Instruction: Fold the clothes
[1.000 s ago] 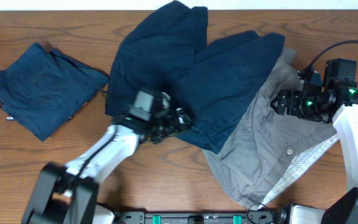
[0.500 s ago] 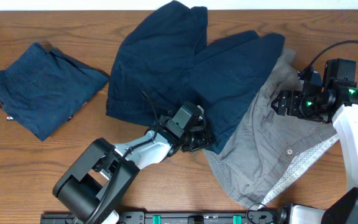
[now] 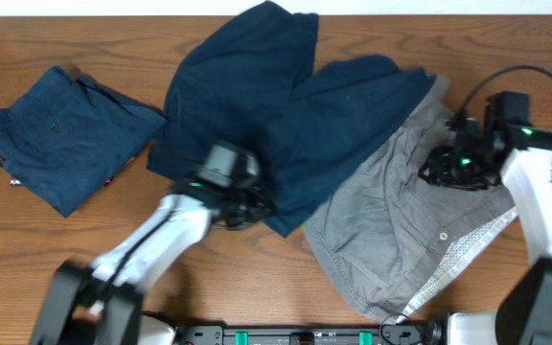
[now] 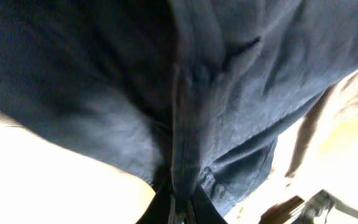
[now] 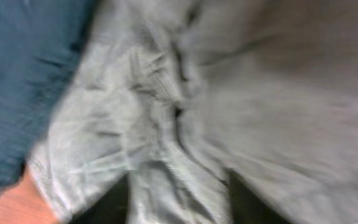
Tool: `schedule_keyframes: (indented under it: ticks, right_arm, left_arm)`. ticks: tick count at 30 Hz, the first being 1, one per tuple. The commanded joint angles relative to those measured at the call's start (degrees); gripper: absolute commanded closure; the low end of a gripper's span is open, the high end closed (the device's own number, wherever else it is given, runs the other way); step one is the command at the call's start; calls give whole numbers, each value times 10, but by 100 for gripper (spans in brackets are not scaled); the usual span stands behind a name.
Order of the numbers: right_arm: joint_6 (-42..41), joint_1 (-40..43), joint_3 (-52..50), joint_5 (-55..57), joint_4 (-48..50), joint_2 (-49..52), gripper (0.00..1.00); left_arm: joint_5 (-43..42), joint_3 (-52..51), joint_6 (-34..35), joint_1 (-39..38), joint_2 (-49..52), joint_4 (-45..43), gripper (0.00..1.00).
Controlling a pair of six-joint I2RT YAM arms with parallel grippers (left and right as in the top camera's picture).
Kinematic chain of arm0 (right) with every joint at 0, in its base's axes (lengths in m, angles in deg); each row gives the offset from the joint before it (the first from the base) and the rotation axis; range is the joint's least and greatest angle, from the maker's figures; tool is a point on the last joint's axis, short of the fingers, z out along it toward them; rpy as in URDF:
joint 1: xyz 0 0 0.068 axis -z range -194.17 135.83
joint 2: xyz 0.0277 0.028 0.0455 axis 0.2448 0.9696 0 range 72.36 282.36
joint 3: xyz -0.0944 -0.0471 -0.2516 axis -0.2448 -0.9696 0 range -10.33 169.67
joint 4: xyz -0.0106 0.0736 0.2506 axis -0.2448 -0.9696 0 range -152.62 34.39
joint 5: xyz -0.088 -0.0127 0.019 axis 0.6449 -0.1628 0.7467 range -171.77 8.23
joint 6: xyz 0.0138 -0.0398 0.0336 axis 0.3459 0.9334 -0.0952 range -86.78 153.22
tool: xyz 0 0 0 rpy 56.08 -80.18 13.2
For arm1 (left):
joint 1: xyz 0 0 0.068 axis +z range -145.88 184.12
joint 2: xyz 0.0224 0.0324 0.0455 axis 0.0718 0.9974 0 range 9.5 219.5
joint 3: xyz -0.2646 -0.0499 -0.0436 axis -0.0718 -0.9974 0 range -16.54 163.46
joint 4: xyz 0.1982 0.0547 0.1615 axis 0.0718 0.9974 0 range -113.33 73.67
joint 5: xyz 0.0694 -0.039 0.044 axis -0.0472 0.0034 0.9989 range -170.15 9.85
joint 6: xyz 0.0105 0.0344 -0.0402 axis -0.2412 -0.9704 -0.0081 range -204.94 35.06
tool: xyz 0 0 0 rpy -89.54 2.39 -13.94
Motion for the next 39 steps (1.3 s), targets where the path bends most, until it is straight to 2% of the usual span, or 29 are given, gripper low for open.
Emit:
schedule_keyframes:
  ticks: [1,2,6,9,14,17,23,28,30,33,36,39]
  right_arm:
    - [44,-52,-2,-61,4,47,78]
    - [52,-64,-2,-68,9,57,81]
    - [64,-138,-2,-67,73,120,80]
    - [30,-171,-2,-28,134,158,87]
    - [-53,-182,-2,77,237,212,90]
    - [-64,-165,-2,148,262,232,90]
    - [-87,-66,2,324,263,239,86]
    - [-139,72,16,352,238,239,82]
    - [-182,134,26,360,218,239,74]
    - [-223,211,52,329,184,239,70]
    - [-219,263,85,234,160,236,65]
    - [-195,280,121,157,135,225,58]
  left_arm:
    - [27,0,-60,64,-66,32,94]
    - [32,0,-61,76,-78,38,94]
    - [36,0,-61,95,-100,47,94]
    - [34,0,-61,83,-97,59,94]
    - [34,0,-59,45,-97,71,94]
    - [34,0,-42,16,-97,71,94]
    - [34,0,-39,-46,-96,71,94]
    - [41,0,-39,-78,-96,85,94]
    - [48,0,-39,-81,-96,99,94]
    - [64,0,-39,-81,-96,130,94]
    - [79,0,-39,-81,-96,157,94]
    - [92,0,-39,-81,-95,176,94]
